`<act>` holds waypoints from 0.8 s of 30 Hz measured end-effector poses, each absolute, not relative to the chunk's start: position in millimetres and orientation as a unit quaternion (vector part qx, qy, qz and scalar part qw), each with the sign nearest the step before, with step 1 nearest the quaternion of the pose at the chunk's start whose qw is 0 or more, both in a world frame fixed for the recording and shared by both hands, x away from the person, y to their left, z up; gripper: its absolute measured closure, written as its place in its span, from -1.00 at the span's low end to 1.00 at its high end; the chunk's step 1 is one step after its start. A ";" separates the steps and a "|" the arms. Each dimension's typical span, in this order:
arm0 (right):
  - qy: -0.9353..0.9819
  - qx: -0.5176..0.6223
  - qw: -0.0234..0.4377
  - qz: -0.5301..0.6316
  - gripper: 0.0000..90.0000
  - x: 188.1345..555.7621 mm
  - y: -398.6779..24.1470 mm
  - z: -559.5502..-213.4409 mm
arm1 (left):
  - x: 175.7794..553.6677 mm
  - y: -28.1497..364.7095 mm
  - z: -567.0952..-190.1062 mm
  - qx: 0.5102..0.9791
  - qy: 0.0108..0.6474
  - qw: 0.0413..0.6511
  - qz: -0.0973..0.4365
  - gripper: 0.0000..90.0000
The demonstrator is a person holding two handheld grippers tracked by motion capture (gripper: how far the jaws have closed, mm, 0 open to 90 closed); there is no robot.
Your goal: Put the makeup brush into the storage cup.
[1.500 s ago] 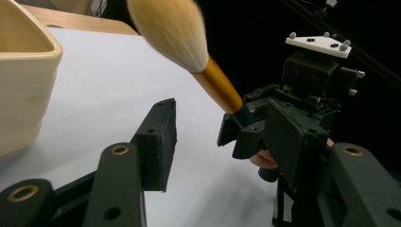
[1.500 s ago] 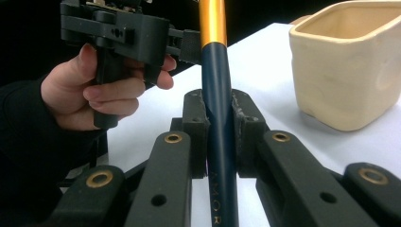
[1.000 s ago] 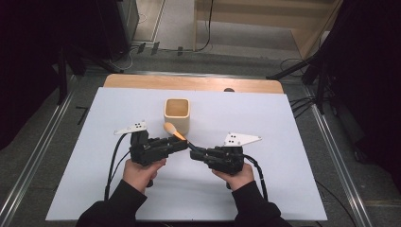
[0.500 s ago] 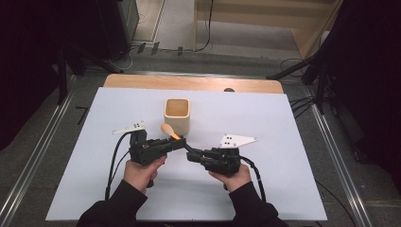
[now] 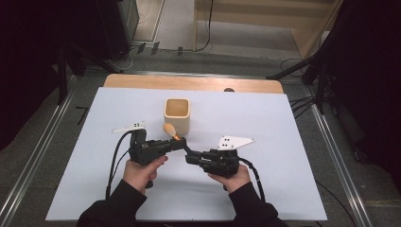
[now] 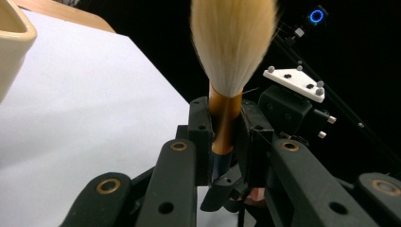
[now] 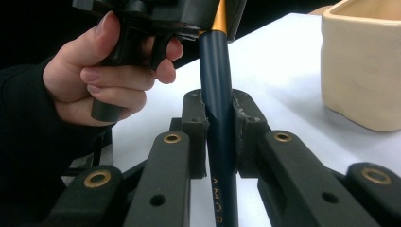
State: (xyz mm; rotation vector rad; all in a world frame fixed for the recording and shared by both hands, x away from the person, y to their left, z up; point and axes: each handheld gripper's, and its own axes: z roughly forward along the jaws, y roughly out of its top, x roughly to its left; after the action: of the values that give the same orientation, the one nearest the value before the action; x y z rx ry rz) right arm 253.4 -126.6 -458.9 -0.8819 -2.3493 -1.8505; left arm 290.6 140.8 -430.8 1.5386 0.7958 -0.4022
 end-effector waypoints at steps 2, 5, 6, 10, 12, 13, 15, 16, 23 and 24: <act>-0.755 -0.281 0.011 -0.593 0.74 253.3 -126.5 -459.3 | 290.4 140.8 -429.6 0.677 0.345 0.626 -0.176 0.77; -0.755 -0.280 0.016 -0.593 0.73 253.5 -126.5 -459.4 | 290.8 141.2 -428.4 0.680 0.341 0.624 -0.180 0.77; -0.756 -0.279 0.016 -0.592 0.72 253.4 -126.6 -459.0 | 291.1 141.5 -428.6 0.679 0.341 0.624 -0.182 0.77; -0.759 -0.276 0.013 -0.590 0.51 253.8 -126.5 -458.7 | 291.6 142.4 -429.0 0.681 0.340 0.622 -0.183 0.77; -0.763 -0.270 0.010 -0.588 0.37 253.4 -125.5 -458.4 | 291.7 143.0 -428.4 0.683 0.339 0.621 -0.182 0.77; -0.764 -0.268 0.010 -0.587 0.29 253.5 -125.2 -458.2 | 291.9 143.4 -427.7 0.685 0.336 0.620 -0.182 0.77; -0.766 -0.262 0.016 -0.586 0.05 254.1 -123.9 -458.4 | 292.4 144.9 -426.1 0.685 0.334 0.621 -0.182 0.77; -0.768 -0.262 0.014 -0.584 0.01 253.8 -123.7 -458.2 | 292.3 145.6 -425.1 0.685 0.334 0.622 -0.179 0.77; -0.765 -0.265 0.001 -0.587 -0.31 254.6 -129.6 -456.0 | 292.9 150.5 -416.5 0.709 0.320 0.607 -0.163 0.77; -0.765 -0.265 0.001 -0.588 -0.35 254.8 -131.1 -455.2 | 293.0 151.2 -415.5 0.710 0.319 0.606 -0.165 0.77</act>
State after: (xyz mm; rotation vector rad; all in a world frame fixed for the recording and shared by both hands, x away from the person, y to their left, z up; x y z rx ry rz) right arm 254.8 -131.1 -455.2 -0.8321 -2.4003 -1.8447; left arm 293.0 151.2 -415.5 1.6416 0.7367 -0.3807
